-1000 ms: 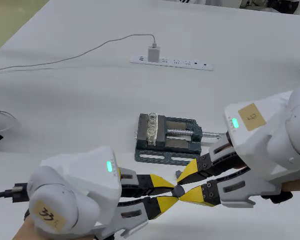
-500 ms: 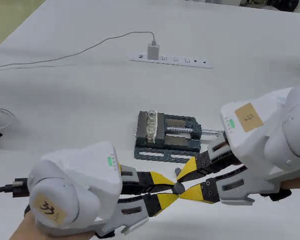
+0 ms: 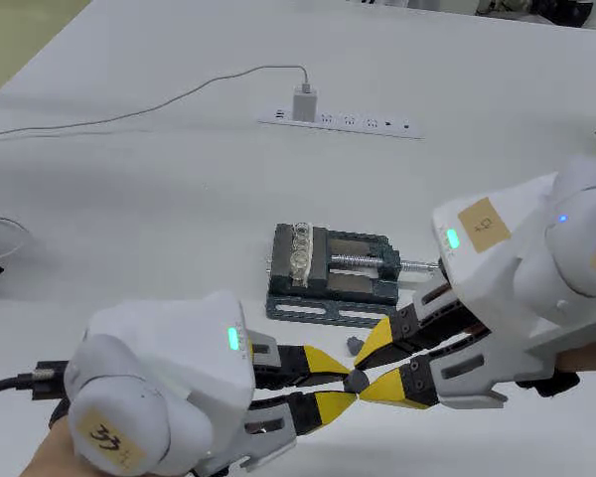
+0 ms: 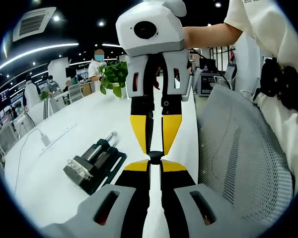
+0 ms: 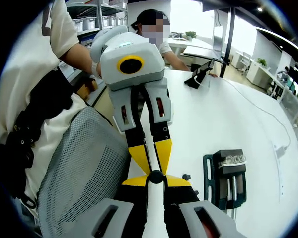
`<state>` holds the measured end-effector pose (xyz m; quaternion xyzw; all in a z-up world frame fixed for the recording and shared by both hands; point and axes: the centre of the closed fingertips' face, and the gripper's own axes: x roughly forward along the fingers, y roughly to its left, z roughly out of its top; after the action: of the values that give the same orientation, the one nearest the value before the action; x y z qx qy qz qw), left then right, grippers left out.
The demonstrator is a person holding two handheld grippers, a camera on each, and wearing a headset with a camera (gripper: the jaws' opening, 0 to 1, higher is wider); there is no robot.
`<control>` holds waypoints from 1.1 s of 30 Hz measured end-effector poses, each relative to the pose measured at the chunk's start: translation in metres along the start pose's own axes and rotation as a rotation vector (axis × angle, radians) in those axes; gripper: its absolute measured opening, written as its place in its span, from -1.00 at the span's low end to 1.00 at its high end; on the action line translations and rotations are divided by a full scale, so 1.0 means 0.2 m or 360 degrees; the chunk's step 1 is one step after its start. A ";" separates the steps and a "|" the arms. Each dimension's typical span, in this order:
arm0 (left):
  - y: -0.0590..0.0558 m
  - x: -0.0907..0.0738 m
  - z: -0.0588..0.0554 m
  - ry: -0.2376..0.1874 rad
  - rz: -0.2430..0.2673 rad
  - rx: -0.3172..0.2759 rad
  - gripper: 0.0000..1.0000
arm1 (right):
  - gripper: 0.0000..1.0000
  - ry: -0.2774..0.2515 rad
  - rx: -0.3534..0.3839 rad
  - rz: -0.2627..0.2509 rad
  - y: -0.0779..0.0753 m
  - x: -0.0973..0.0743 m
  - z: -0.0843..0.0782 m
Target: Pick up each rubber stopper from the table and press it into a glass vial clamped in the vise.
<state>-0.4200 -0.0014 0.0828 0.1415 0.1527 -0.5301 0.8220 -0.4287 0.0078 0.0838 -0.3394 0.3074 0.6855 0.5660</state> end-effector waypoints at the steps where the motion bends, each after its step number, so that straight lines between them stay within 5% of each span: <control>1: 0.00 0.00 0.00 -0.0003 0.0002 -0.0010 -0.93 | -0.86 0.0002 0.0003 0.0003 0.00 0.00 0.00; 18: 0.04 0.00 -0.03 -0.0027 0.0059 -0.0054 -0.88 | -0.87 0.0037 0.0006 0.0023 -0.04 0.01 0.00; 25: 0.10 -0.03 -0.05 -0.0047 0.0140 -0.0118 -0.65 | -0.87 0.0054 0.0028 0.0008 -0.08 0.00 -0.02; 33: 0.21 -0.09 -0.09 -0.0083 0.0302 -0.0216 -0.12 | -0.87 0.0060 0.0033 -0.0039 -0.16 0.00 -0.04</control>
<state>-0.3908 0.0366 0.0765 0.0854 0.1528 -0.4418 0.8799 -0.3961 0.0070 0.0783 -0.3502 0.3210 0.6688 0.5719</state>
